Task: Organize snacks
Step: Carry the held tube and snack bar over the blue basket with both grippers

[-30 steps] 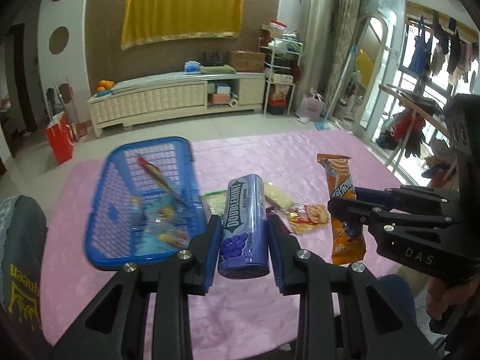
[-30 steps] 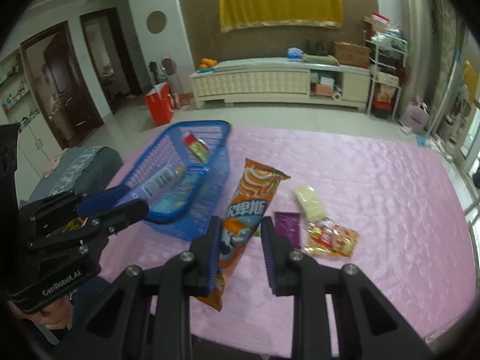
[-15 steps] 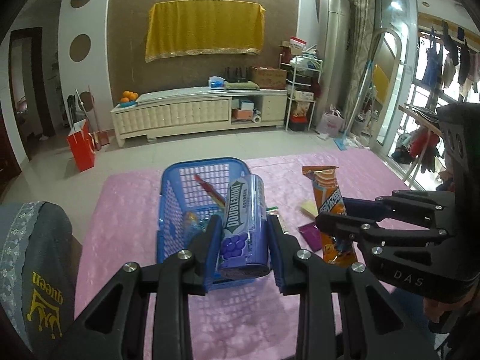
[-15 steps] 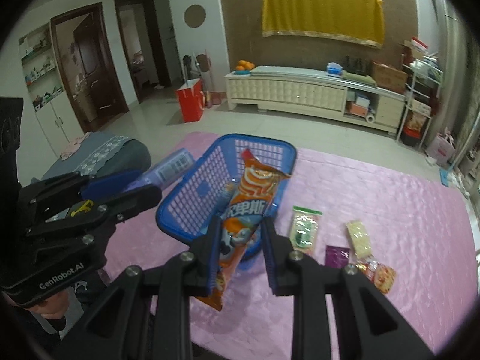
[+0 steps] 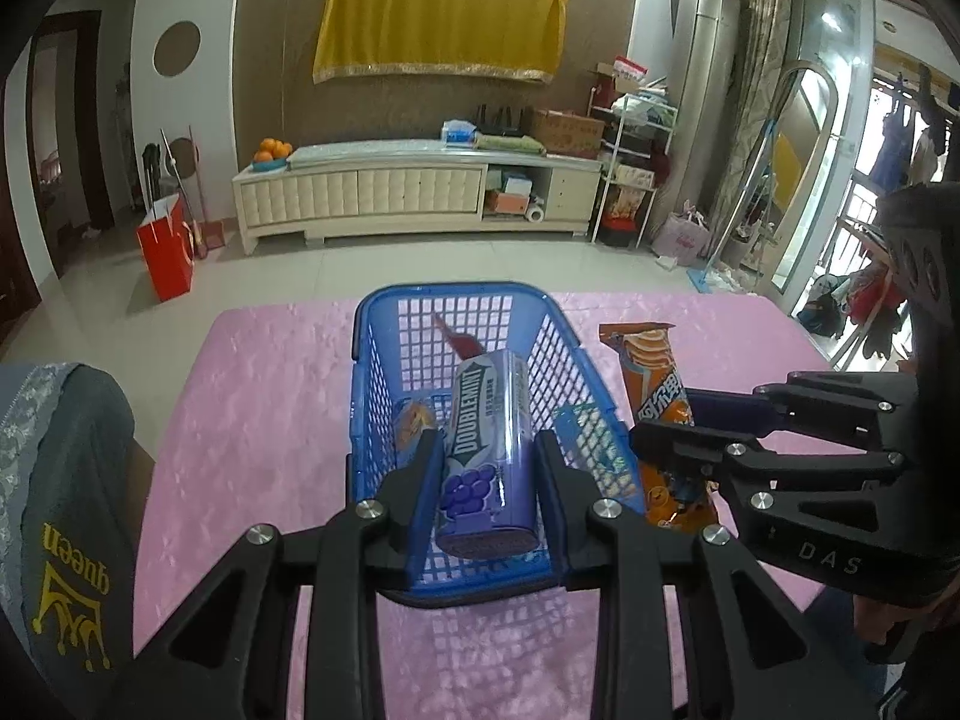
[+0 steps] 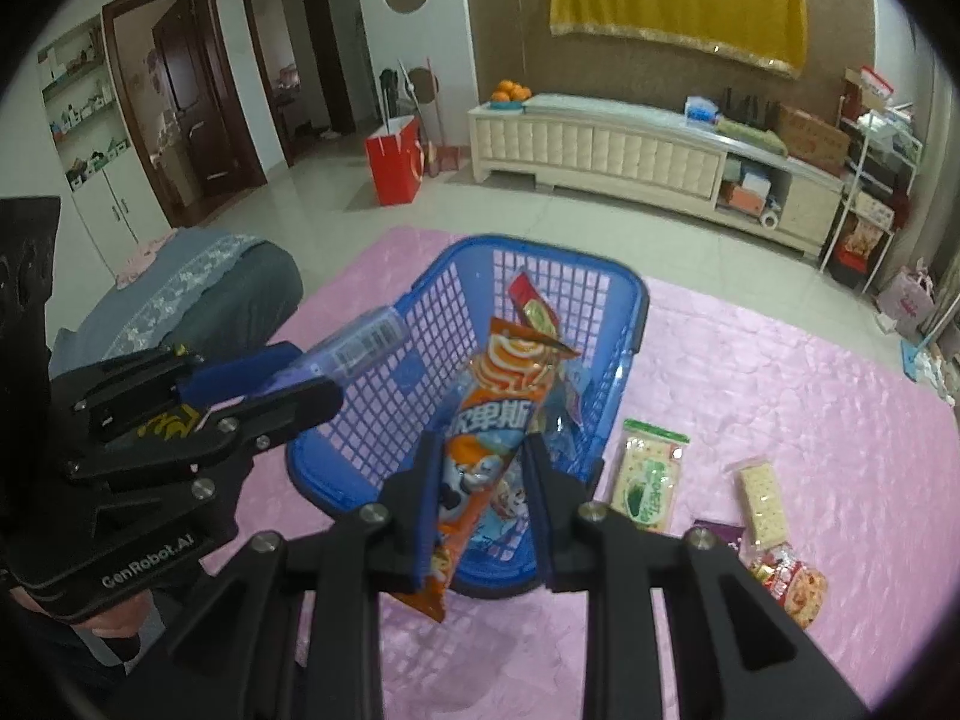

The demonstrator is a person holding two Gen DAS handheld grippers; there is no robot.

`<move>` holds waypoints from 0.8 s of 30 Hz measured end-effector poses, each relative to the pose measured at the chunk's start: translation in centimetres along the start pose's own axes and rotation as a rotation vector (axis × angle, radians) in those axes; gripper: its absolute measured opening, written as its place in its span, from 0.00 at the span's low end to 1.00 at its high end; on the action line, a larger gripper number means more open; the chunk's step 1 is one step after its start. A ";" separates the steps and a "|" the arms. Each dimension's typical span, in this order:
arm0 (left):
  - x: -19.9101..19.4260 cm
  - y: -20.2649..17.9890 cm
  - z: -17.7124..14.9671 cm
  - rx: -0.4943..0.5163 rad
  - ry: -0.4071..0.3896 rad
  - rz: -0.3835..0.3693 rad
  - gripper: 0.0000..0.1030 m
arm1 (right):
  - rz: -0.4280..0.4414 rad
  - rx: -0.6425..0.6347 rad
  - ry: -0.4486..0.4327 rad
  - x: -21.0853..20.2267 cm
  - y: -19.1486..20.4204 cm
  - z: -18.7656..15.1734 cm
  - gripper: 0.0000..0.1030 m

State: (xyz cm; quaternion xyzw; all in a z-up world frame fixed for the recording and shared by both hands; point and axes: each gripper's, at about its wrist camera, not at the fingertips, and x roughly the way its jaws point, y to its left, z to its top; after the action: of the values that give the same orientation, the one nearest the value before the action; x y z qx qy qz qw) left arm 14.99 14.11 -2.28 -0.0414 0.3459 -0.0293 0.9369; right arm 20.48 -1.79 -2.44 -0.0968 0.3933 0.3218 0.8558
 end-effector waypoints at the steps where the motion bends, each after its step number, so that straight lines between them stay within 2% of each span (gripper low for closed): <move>1: 0.7 0.1 0.0 0.002 0.012 -0.001 0.28 | 0.005 0.003 0.012 0.6 -0.2 0.0 0.30; 11: 4.9 1.0 -0.5 -0.002 0.089 -0.014 0.28 | 0.008 0.022 0.068 3.4 -1.3 0.0 0.30; 24: 7.4 1.4 -1.3 -0.010 0.157 0.000 0.28 | 0.019 -0.009 0.093 4.7 -1.3 0.2 0.30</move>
State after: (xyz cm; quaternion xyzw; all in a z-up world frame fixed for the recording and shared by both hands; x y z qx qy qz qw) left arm 19.83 14.81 -8.20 -0.0440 0.4182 -0.0308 0.9068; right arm 23.71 -0.48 -5.86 -0.1115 0.4323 0.3270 0.8329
